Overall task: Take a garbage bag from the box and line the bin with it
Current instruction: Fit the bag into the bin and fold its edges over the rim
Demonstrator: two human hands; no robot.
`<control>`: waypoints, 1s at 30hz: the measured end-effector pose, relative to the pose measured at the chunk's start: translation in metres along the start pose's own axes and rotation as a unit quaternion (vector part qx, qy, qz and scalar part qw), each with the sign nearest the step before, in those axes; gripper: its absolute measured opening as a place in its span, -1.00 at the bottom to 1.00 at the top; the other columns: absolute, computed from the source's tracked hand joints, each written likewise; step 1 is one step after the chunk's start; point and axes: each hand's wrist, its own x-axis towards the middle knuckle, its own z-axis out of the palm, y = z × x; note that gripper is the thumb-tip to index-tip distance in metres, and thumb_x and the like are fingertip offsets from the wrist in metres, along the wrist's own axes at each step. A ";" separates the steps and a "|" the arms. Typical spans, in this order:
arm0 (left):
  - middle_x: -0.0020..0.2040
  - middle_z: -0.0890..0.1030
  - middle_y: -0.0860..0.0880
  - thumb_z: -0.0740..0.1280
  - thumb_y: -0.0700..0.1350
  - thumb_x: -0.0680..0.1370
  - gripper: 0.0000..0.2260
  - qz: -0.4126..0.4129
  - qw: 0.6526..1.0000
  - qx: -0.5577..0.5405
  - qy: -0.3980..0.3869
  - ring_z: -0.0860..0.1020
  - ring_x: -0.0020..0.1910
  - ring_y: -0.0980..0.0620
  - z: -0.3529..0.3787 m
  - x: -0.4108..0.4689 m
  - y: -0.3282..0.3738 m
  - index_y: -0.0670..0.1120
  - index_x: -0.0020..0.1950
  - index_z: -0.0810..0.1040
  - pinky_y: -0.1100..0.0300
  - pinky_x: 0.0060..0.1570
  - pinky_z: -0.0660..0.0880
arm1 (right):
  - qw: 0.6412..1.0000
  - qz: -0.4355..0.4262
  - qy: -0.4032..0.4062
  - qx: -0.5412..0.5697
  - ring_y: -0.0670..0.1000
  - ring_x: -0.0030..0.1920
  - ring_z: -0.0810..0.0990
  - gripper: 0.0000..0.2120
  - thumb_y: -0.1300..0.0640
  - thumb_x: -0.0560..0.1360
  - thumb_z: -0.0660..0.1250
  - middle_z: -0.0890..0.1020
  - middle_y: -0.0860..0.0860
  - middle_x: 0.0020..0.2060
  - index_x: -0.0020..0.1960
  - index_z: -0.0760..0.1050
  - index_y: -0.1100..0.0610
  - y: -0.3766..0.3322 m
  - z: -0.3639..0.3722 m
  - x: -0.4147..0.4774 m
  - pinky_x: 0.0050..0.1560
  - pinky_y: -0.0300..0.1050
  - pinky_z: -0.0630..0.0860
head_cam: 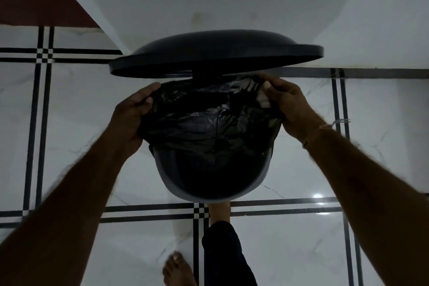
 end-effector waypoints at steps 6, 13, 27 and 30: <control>0.30 0.65 -0.06 0.20 -0.32 0.65 -0.63 -0.082 0.995 0.032 -0.043 0.63 0.25 -0.02 -0.012 0.011 -0.031 -0.10 0.43 0.53 0.18 0.17 0.60 | 0.996 0.076 -0.037 -0.014 0.12 0.26 0.66 -0.64 0.13 0.70 0.18 0.66 0.19 0.26 0.41 0.51 0.26 0.030 -0.008 0.001 0.27 -0.03 0.60; 0.19 0.64 -0.15 0.26 -0.25 0.63 -0.63 -0.125 0.991 -0.047 -0.020 0.68 0.01 -0.04 -0.034 -0.009 -0.044 -0.21 0.45 0.45 0.14 -0.12 0.67 | 0.992 0.114 -0.018 0.053 0.10 0.03 0.72 -0.70 0.16 0.68 0.20 0.73 0.17 0.04 0.27 0.59 0.29 0.042 -0.028 -0.035 0.04 -0.04 0.69; -0.13 0.69 0.09 0.26 -0.01 0.66 -0.79 -0.243 0.940 -0.227 0.073 0.61 -0.14 0.13 -0.002 -0.116 -0.094 0.04 -0.05 0.67 0.26 -0.28 0.57 | 0.959 0.179 0.097 0.199 0.07 -0.10 0.60 -0.88 0.18 0.61 0.33 0.68 0.09 -0.13 -0.12 0.54 0.09 0.096 -0.024 -0.115 -0.08 -0.08 0.57; -0.25 0.62 0.11 0.31 0.12 0.58 -0.70 -0.256 0.933 -0.231 0.103 0.46 -0.23 0.13 0.002 -0.124 -0.102 0.05 -0.23 0.74 0.27 -0.36 0.48 | 0.951 0.201 0.094 0.214 0.06 -0.11 0.57 -0.84 0.05 0.44 0.50 0.66 0.09 -0.13 -0.12 0.56 0.10 0.103 -0.016 -0.132 -0.09 -0.10 0.56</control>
